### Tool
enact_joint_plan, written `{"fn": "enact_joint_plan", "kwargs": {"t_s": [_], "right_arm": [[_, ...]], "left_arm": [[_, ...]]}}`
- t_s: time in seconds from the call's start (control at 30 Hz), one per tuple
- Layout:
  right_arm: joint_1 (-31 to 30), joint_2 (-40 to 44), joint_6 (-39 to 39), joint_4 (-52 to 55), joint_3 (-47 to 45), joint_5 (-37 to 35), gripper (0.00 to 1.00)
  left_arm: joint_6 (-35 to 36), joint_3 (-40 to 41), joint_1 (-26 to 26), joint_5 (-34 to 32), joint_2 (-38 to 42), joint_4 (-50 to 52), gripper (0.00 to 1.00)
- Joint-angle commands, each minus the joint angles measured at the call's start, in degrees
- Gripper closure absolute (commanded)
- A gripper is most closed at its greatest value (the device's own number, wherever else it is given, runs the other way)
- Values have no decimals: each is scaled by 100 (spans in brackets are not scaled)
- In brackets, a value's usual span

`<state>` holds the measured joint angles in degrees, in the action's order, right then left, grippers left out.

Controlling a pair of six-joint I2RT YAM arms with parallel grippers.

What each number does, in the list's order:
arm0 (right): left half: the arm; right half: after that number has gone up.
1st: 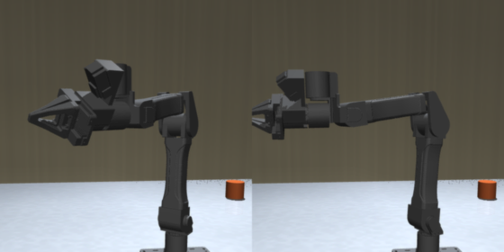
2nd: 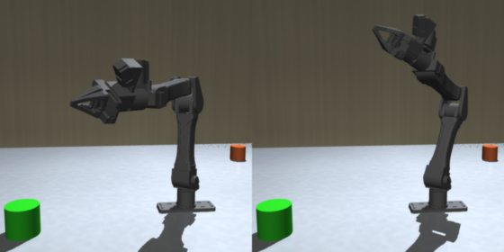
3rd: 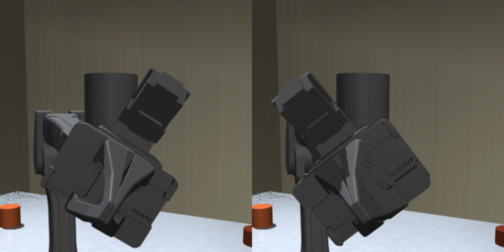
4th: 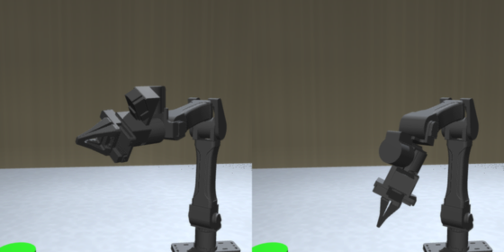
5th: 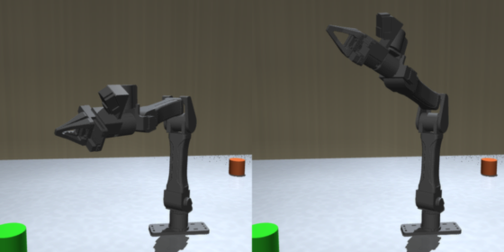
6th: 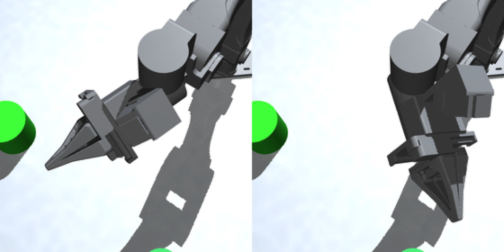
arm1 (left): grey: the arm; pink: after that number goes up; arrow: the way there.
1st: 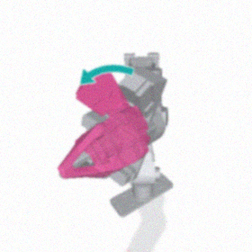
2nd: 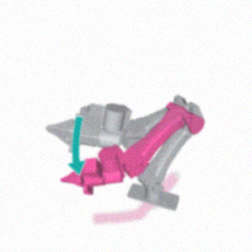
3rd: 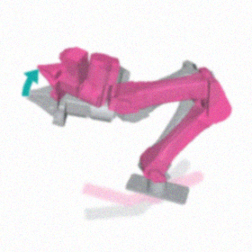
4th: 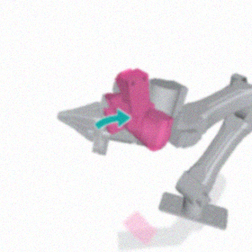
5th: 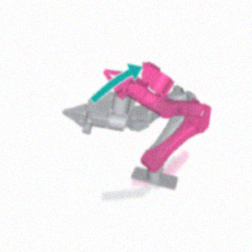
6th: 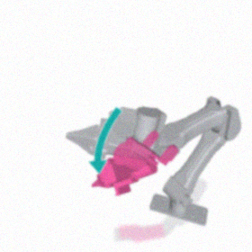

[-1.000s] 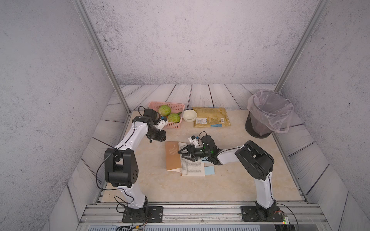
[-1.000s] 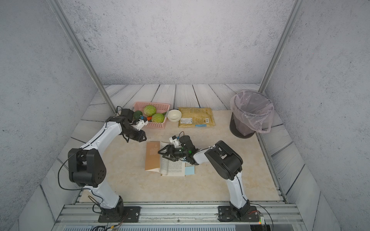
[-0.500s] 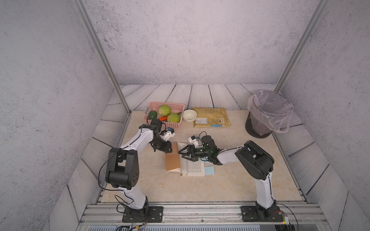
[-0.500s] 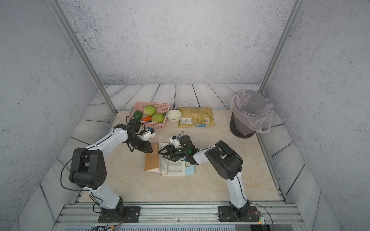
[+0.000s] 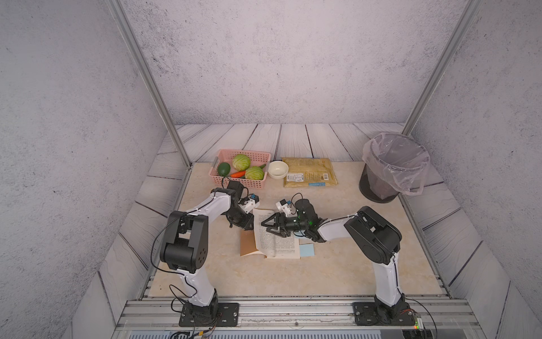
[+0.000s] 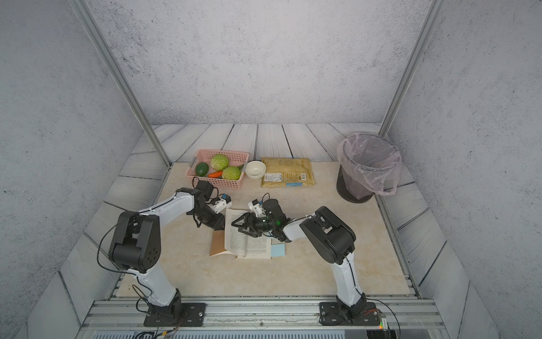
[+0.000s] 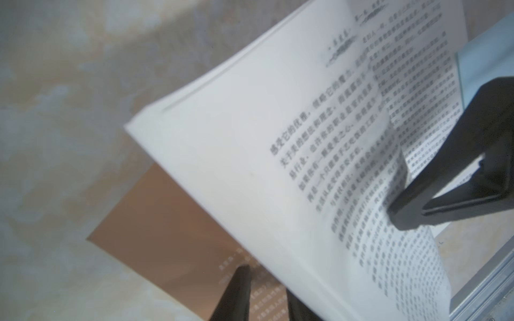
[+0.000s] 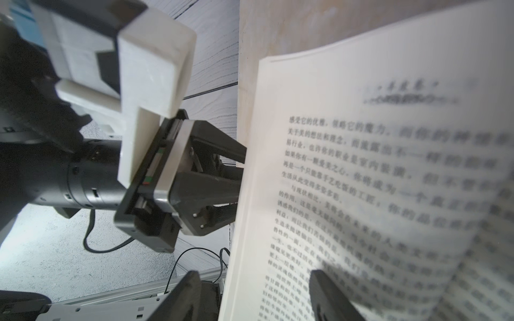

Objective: Peel off the used sticky note
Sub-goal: Turn the page of the book at the center of the board.

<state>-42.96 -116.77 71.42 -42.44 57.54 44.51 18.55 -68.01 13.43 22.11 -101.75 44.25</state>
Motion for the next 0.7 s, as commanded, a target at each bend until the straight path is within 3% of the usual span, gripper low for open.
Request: {"fn": "enact_joint_plan", "kwargs": {"t_s": [0.0, 0.27, 0.53, 0.67], "right_arm": [[-16, 207, -21, 28, -37, -31, 33], [-7, 146, 60, -95, -33, -19, 33], [-24, 78, -57, 117, 101, -48, 33], [-50, -17, -42, 115, 201, -57, 34]], "left_arm": [[123, 100, 109, -126, -49, 20, 71], [53, 72, 182, -261, 27, 0, 71], [293, -520, -505, -211, 507, 631, 68], [356, -598, -613, -214, 667, 733, 66]]}}
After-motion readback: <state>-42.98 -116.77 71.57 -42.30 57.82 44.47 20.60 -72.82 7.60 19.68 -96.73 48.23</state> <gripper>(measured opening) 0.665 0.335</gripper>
